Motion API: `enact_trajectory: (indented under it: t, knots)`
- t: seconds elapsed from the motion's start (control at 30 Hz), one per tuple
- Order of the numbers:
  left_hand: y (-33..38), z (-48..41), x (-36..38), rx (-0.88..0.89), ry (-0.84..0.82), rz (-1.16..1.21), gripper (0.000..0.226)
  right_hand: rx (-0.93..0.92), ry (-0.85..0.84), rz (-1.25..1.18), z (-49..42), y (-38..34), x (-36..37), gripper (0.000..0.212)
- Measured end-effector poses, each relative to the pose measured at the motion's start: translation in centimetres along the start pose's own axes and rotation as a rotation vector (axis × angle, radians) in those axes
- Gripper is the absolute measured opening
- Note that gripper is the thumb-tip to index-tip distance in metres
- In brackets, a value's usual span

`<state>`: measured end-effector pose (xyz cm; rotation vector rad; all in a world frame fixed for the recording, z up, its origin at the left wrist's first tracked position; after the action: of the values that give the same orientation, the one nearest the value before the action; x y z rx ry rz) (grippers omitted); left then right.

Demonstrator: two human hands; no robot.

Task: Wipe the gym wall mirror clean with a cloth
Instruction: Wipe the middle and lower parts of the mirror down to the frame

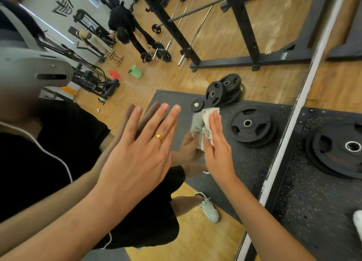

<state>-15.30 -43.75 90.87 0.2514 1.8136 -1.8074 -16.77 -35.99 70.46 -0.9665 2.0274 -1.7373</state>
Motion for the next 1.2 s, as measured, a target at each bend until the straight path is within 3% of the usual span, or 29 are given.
enact_trajectory:
  t: [0.17, 0.27, 0.47, 0.53, 0.6, 0.8, 0.87, 0.93, 1.07, 1.13, 1.2]
  knots:
    - [0.1, 0.0, 0.4, 0.002, 0.021, -0.009, 0.068, 0.445, 0.167, 0.045, -0.5, 8.6, -3.1, 0.057]
    - [0.1, 0.0, 0.4, 0.002, 0.034, -0.007, 0.068, 0.549, 0.221, 0.032, -1.5, 8.2, -3.0, 0.055]
    - [0.2, 0.1, 0.4, 0.001, 0.01, -0.001, 0.07, 0.101, 0.093, -0.115, -3.1, -3.0, 0.0, 0.061]
    - [0.2, 0.1, 0.5, -0.007, 0.006, -0.004, 0.071, -0.021, 0.036, -0.065, -3.0, -3.1, -0.1, 0.064]
    - [0.2, -0.1, 0.4, -0.014, -0.008, -0.01, 0.07, -0.024, 0.013, 0.035, -3.1, 0.2, -0.9, 0.068]
    - [0.0, -0.4, 0.4, -0.024, -0.035, -0.066, 0.067, 0.664, 0.317, -0.039, -5.1, 9.4, -4.2, 0.053]
    - [-0.1, -0.6, 0.4, -0.012, -0.058, -0.086, 0.067, 0.768, 0.406, -0.085, -7.4, 8.7, -4.3, 0.052]
    - [0.1, -0.5, 0.4, -0.003, -0.078, -0.105, 0.067, 0.665, 0.384, -0.12, -8.9, 5.6, -3.7, 0.052]
    - [0.2, -0.3, 0.4, -0.004, -0.091, -0.146, 0.067, 0.248, 0.203, -0.172, -9.6, -1.1, -2.2, 0.053]
    - [0.0, -0.4, 0.6, -0.006, -0.112, -0.14, 0.068, 0.115, 0.145, -0.093, -9.8, -0.7, -2.0, 0.053]
    - [0.0, -0.1, 0.7, -0.016, -0.134, -0.119, 0.068, 0.107, 0.119, 0.015, -9.2, 2.6, -2.6, 0.054]
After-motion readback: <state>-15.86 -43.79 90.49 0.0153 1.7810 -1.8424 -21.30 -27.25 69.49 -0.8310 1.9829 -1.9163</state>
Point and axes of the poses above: each hand's wrist, its own z-axis away from the middle knuckle, its own x-axis out of the palm, y = z × x, the point moved 7 cm from there along -z, towards the middle knuckle, and after that the axes turned 7 degrees about y, right-handed, at the moved point
